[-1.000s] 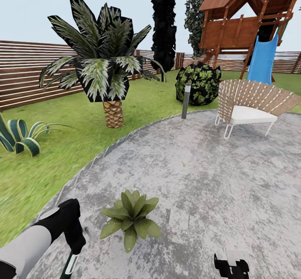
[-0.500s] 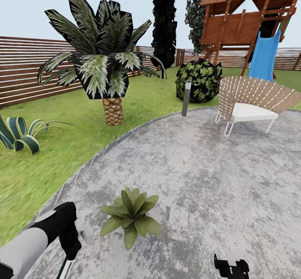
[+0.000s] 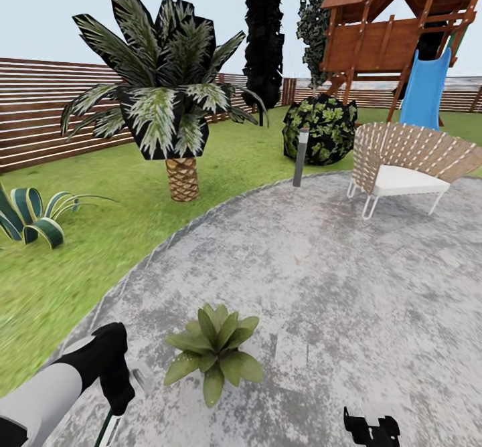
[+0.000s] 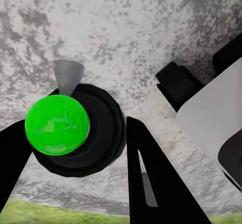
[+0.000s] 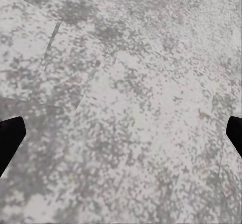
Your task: Pick up the pesticide atomizer in the garden and spray insectifuge to fully cover both potted plants in the garden.
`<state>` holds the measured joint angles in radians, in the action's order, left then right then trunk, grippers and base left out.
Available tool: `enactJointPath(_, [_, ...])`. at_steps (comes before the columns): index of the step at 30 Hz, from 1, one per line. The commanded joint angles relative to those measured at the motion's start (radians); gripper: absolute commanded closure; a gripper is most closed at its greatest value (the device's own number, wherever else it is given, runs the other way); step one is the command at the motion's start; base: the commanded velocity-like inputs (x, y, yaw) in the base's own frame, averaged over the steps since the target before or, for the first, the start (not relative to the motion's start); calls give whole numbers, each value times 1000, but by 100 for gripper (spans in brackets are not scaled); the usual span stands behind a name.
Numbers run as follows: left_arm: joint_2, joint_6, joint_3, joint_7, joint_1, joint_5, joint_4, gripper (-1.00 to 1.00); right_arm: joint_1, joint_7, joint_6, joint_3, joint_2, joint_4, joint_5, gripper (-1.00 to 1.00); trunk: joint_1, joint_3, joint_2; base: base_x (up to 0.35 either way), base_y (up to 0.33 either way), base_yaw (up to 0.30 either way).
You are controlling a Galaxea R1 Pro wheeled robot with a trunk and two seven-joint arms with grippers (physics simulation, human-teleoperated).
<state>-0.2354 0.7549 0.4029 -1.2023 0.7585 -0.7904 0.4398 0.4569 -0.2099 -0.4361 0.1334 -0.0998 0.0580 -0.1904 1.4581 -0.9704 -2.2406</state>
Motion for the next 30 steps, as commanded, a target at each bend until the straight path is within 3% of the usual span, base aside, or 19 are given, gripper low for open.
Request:
enactJointPath(1, [0, 8, 3, -6, 0, -5, 2, 100, 1, -3, -3, 8, 0, -1, -11, -100, 0, -1, 0, 66, 71, 0])
enactJointPath(12, [2, 6, 3, -2, 1, -6, 11, 100, 1, -3, -3, 8, 0, -1, -11, -100, 0, -1, 0, 141, 61, 0])
enactJointPath(22, [7, -7, 2, 3, -11, -3, -29, 100, 1, -3, -3, 8, 0, -1, -11, -100, 0, -1, 0, 10, 4, 0])
enactJointPath(27, [0, -111, 3, 12, -18, -4, -94, 100, 1, -3, -4, 8, -1, -1, -12, -100, 0, -1, 0, 0, 0, 0])
enactJointPath(30, [-2, -123, 3, 51, -33, -5, -116, 100, 1, -3, -3, 8, -1, -1, -11, -100, 0, -1, 0, 0, 0, 0])
